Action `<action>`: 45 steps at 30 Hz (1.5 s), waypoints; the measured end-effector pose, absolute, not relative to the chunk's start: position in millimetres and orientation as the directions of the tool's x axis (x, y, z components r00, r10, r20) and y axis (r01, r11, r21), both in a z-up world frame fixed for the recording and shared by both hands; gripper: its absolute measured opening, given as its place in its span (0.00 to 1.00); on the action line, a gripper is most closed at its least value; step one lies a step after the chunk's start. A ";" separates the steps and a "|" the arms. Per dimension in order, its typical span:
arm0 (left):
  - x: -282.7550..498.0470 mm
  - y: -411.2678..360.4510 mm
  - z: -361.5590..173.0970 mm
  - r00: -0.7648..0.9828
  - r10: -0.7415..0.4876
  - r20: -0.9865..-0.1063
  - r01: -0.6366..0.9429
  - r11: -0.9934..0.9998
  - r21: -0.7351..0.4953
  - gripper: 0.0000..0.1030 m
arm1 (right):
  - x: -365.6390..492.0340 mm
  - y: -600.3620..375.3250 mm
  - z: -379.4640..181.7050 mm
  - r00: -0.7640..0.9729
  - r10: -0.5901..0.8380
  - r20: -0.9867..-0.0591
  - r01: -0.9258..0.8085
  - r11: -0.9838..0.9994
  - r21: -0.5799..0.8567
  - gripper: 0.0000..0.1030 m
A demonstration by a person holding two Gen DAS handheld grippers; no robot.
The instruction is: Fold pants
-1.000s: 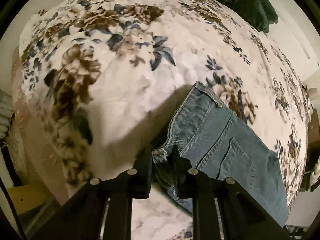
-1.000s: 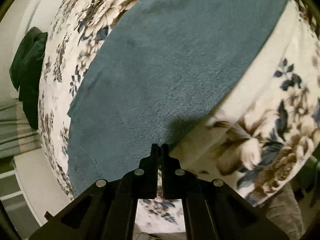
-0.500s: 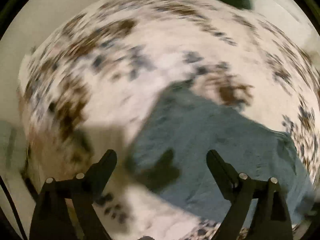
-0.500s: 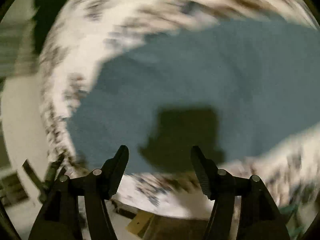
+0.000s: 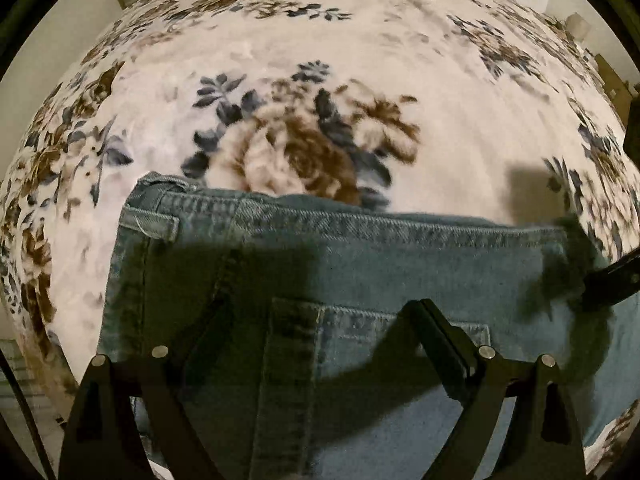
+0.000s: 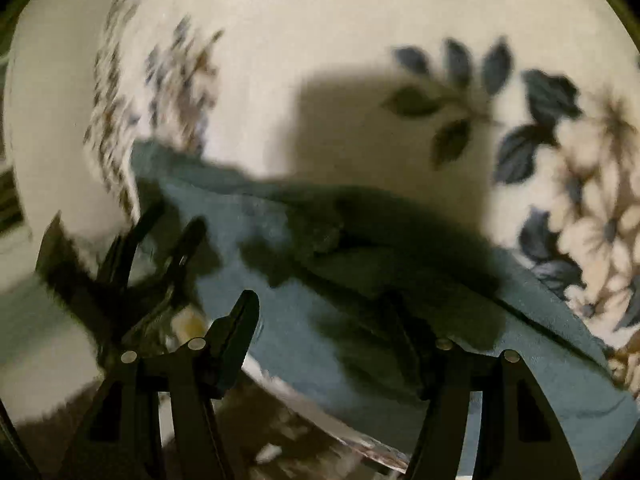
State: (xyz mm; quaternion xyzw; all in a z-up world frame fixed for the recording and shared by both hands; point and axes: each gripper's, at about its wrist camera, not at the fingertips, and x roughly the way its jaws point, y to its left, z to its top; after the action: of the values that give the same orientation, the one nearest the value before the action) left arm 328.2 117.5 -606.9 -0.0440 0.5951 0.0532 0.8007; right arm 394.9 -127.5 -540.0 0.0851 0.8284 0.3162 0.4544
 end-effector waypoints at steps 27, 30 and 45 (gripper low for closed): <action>316.1 120.8 -612.0 0.262 0.007 -0.965 -0.089 0.996 -0.017 0.89 | 461.7 -196.9 -525.4 -0.296 0.605 -0.739 0.162 0.795 0.585 0.08; 315.0 126.7 -604.6 0.254 -0.022 -0.967 -0.136 0.989 -0.058 0.89 | 464.3 -188.8 -517.0 -0.332 0.622 -0.709 0.131 0.775 0.619 0.16; 308.8 115.5 -613.1 0.252 -0.027 -0.967 -0.095 0.994 -0.052 0.89 | 447.8 -143.7 -519.9 -0.417 0.580 -0.700 0.085 0.791 0.605 0.08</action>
State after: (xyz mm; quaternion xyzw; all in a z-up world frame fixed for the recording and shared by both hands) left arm 308.8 115.5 -613.1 -0.0496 0.6113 0.0216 0.7896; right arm 447.8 -143.7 -519.9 0.2065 0.8043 0.2483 0.4988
